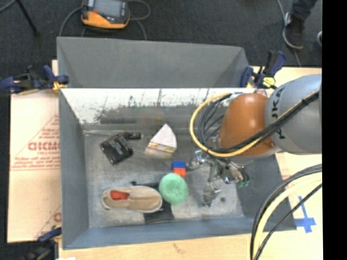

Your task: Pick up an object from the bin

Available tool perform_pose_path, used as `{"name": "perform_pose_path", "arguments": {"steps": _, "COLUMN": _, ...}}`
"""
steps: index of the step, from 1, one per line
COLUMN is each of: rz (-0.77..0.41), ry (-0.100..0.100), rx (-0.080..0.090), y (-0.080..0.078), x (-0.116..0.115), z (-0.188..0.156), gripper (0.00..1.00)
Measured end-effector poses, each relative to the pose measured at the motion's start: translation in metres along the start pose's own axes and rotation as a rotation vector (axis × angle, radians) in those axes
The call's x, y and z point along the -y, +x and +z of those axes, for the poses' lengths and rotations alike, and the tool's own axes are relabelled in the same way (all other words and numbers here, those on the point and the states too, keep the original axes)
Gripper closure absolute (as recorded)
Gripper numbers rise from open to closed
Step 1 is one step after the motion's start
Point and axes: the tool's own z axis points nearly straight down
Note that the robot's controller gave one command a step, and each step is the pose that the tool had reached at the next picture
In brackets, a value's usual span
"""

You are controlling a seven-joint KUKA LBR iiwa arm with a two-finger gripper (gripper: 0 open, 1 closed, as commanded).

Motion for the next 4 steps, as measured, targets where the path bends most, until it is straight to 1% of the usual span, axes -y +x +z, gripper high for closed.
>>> {"name": "perform_pose_path", "arguments": {"steps": 1, "rz": 0.188, "ry": 0.0, "rx": 0.002, "y": -0.023, "x": -0.012, "z": 0.003, "gripper": 0.0}}
{"name": "perform_pose_path", "arguments": {"steps": 2, "rz": 0.011, "ry": 0.002, "rx": 0.004, "y": -0.019, "x": -0.039, "z": 0.003, "gripper": 0.0}}
{"name": "perform_pose_path", "arguments": {"steps": 3, "rz": -0.158, "ry": 0.002, "rx": 0.01, "y": -0.099, "x": -0.067, "z": -0.001, "gripper": 1.0}}
{"name": "perform_pose_path", "arguments": {"steps": 4, "rz": -0.158, "ry": 0.003, "rx": 0.01, "y": -0.099, "x": -0.067, "z": -0.001, "gripper": 1.0}}
